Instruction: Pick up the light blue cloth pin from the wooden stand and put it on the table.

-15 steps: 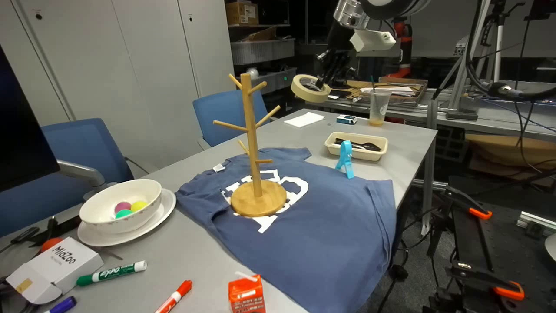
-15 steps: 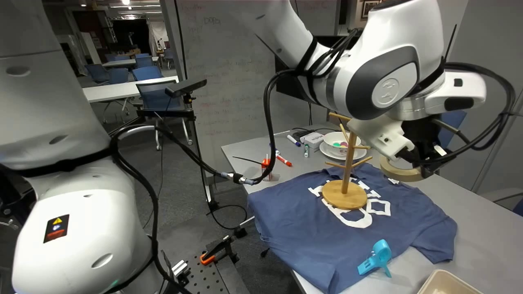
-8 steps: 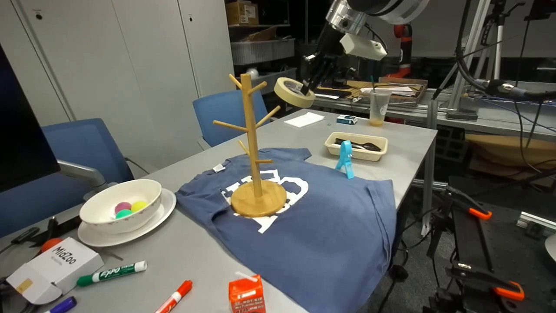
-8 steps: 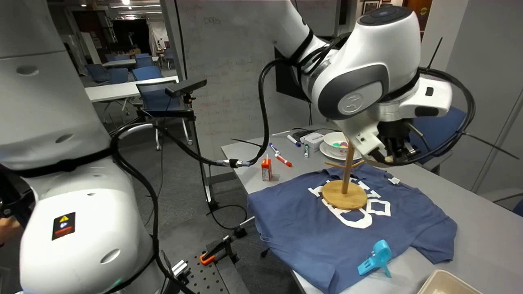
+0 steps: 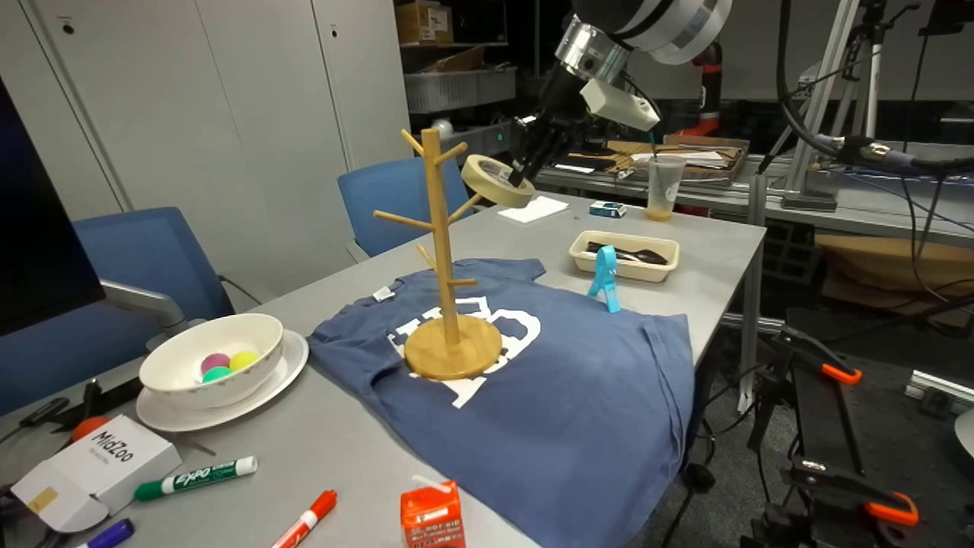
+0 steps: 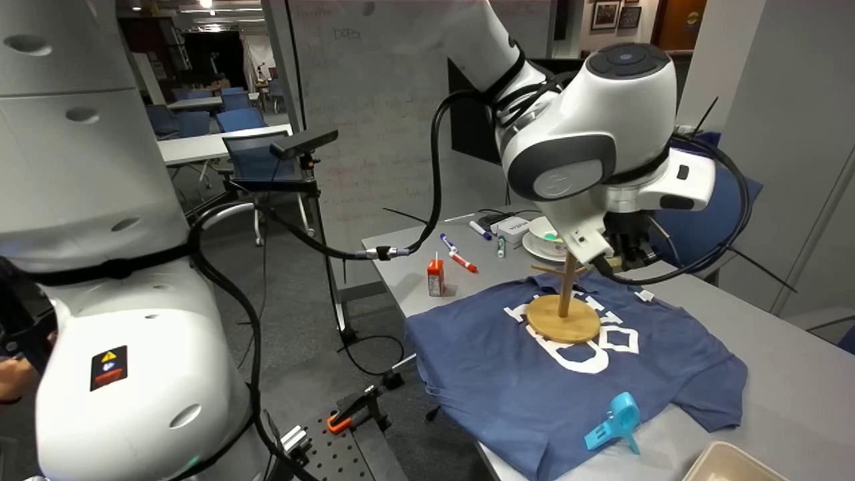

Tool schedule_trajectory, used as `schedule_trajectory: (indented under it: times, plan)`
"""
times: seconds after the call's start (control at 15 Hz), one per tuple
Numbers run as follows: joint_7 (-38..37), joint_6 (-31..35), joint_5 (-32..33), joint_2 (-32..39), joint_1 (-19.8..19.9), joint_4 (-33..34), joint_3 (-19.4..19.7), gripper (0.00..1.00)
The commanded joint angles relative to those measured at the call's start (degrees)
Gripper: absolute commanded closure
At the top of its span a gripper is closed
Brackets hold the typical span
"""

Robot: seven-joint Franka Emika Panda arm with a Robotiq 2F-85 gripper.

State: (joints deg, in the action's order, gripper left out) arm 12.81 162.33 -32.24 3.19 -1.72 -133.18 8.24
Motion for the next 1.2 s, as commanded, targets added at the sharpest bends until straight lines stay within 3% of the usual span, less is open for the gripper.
schedule_trajectory:
  times: [0.0, 0.47, 0.53, 0.67, 1.0, 1.13]
  plan:
    - [5.61, -0.98, -6.26, 2.16, 0.27, 2.62, -1.18, 0.94]
    - [9.48, -1.95, -10.6, 6.39, 0.77, 4.34, -2.12, 0.94]
    - [9.12, -2.03, -10.18, 6.84, 0.74, 4.58, -2.05, 0.53]
    - [8.73, -2.03, -9.73, 7.44, 0.75, 4.9, -1.98, 0.46]
    - [7.83, -1.34, -8.11, 7.91, 0.59, 4.47, -1.49, 0.07]
    - [5.81, -0.43, -4.81, 7.46, -0.11, 3.45, -0.32, 0.0]
